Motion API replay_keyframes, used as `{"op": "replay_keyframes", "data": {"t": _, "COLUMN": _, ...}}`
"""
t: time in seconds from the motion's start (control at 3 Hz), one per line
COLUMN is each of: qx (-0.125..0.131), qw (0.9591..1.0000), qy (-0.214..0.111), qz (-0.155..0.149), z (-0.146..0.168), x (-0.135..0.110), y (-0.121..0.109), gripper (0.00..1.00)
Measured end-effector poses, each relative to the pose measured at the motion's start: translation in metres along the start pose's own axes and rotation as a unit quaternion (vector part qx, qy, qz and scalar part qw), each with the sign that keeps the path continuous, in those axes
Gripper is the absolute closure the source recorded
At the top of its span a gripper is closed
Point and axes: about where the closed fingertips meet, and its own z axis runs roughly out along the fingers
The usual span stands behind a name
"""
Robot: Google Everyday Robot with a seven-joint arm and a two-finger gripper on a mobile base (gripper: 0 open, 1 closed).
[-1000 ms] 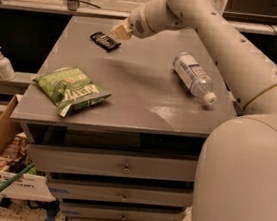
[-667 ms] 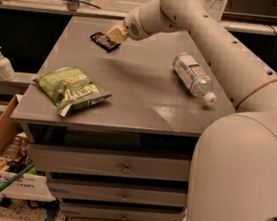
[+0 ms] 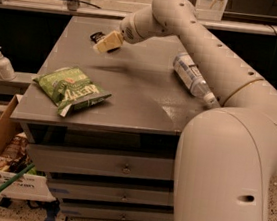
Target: Move rxbar chocolate near blue plastic bottle
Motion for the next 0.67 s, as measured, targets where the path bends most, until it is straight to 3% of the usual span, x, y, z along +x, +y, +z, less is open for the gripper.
{"op": "replay_keyframes", "data": {"t": 0.67, "qx": 0.009, "qw": 0.9995, "qy": 0.008, "qz": 0.028, "z": 0.032, "x": 0.013, "y": -0.018, "gripper": 0.00}}
